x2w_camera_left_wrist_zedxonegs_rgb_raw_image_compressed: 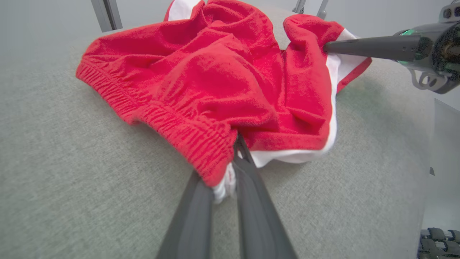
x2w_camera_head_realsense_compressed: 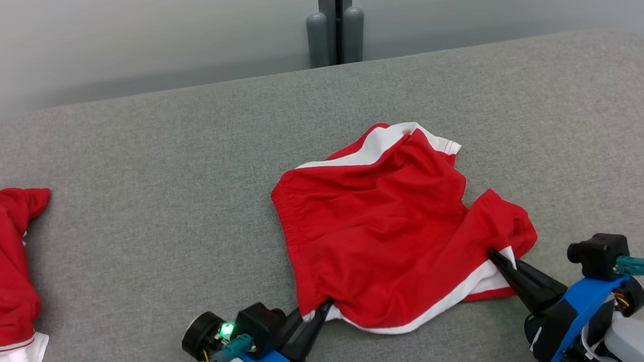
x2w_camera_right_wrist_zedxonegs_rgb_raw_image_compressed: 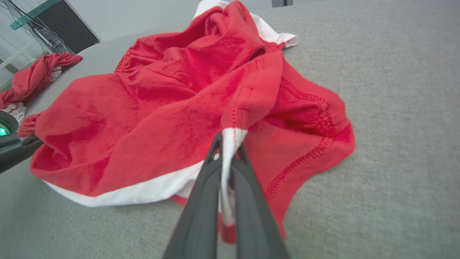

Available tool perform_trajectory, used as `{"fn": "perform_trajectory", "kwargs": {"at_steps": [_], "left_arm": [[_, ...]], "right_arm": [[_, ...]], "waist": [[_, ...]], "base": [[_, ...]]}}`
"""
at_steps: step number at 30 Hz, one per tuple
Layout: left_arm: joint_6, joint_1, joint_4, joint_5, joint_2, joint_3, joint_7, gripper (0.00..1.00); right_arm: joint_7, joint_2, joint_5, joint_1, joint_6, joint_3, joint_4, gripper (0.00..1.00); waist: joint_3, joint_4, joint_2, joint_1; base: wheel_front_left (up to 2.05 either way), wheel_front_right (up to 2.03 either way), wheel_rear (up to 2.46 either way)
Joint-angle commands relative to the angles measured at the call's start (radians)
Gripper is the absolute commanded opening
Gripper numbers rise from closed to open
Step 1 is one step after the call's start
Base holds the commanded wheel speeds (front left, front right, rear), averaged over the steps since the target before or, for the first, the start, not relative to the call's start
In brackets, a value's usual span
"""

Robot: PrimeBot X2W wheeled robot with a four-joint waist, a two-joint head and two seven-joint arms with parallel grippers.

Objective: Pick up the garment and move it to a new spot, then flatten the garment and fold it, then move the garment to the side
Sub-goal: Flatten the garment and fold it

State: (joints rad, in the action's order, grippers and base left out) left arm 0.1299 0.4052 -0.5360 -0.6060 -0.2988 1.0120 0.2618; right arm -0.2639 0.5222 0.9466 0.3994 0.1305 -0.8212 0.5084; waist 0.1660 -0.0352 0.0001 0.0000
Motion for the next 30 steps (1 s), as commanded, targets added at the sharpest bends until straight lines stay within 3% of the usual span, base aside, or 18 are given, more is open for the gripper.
{"fn": "perform_trajectory", "kwargs": {"at_steps": [1, 9, 18, 30], "left_arm": [[-0.002, -0.011, 0.019, -0.001, -0.001, -0.031, 0.004, 0.00], [-0.007, 0.001, 0.133, -0.010, 0.005, -0.205, 0.005, 0.00], [-0.003, 0.181, 0.134, -0.019, 0.016, -0.345, 0.005, 0.00], [0.000, 0.744, -0.024, -0.128, 0.004, -0.373, -0.054, 0.00]], "right_arm": [[0.000, 0.007, -0.020, -0.020, 0.000, 0.026, -0.025, 0.00], [-0.001, -0.004, -0.100, -0.034, 0.000, 0.164, -0.152, 0.00], [-0.001, -0.032, -0.172, 0.145, 0.000, 0.239, -0.148, 0.00], [-0.001, -0.151, -0.183, 0.736, 0.000, 0.295, 0.107, 0.00]], "waist": [[-0.003, 0.001, -0.0001, 0.0000], [-0.007, 0.004, -0.0001, 0.0000], [0.034, 0.012, -0.0001, 0.0000], [0.205, -0.010, -0.0001, 0.0000]], "base": [[0.00, 0.00, 0.00], [0.00, 0.00, 0.00], [0.00, 0.00, 0.00], [0.00, 0.00, 0.00]]}}
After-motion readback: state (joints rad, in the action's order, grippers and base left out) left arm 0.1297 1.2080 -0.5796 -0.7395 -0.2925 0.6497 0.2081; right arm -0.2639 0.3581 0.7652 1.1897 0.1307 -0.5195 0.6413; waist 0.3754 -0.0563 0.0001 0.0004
